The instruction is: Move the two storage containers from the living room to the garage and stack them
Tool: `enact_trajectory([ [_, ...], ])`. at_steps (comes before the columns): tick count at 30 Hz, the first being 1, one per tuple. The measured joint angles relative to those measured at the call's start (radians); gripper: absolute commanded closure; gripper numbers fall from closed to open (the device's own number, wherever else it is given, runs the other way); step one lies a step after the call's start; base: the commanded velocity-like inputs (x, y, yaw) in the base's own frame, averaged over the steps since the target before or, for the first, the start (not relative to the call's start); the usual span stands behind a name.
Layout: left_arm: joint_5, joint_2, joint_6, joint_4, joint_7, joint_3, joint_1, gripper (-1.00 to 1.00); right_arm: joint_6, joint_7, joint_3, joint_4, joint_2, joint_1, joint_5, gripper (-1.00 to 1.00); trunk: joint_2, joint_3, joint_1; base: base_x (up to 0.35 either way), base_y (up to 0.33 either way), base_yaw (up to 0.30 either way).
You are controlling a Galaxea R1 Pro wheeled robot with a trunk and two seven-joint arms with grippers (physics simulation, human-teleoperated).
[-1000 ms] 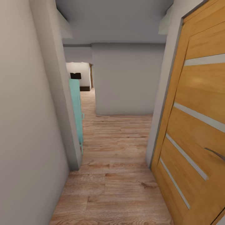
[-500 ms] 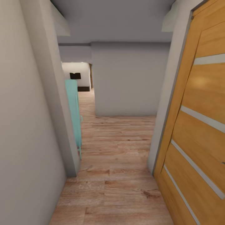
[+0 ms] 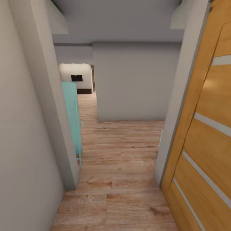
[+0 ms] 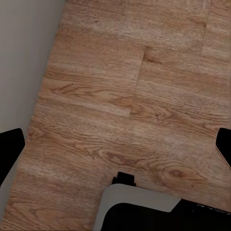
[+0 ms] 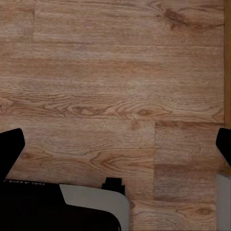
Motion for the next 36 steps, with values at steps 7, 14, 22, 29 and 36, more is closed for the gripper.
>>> enact_trajectory([
  [7,0.001,0.001,0.0,0.0,0.0,0.003,0.0,-1.0,0.0,0.0,0.001,0.0,0.0,0.0,0.0,-1.0,0.0,0.0,0.0,0.325,0.0,0.0],
  [14,0.001,0.002,0.0,-0.001,0.0,0.005,0.0,-1.0,0.0,0.0,0.0,0.0,0.0,0.0,0.0,-1.0,0.0,0.0,0.0,0.325,0.0,0.0],
  [22,0.0,0.01,0.0,0.0,0.0,0.007,0.0,-1.0,0.0,0.0,0.001,0.0,0.0,0.0,0.0,-1.0,0.0,0.0,0.0,0.325,0.0,0.0],
  [29,0.0,0.005,0.0,0.0,0.001,0.008,0.0,-1.0,0.0,0.0,0.0,0.0,0.0,0.0,0.0,-1.0,0.0,0.0,0.0,0.325,0.0,0.0],
  [36,0.0,0.005,0.0,0.0,0.001,0.008,0.0,-1.0,0.0,0.0,0.0,0.0,0.0,0.0,0.0,-1.0,0.0,0.0,0.0,0.325,0.0,0.0],
])
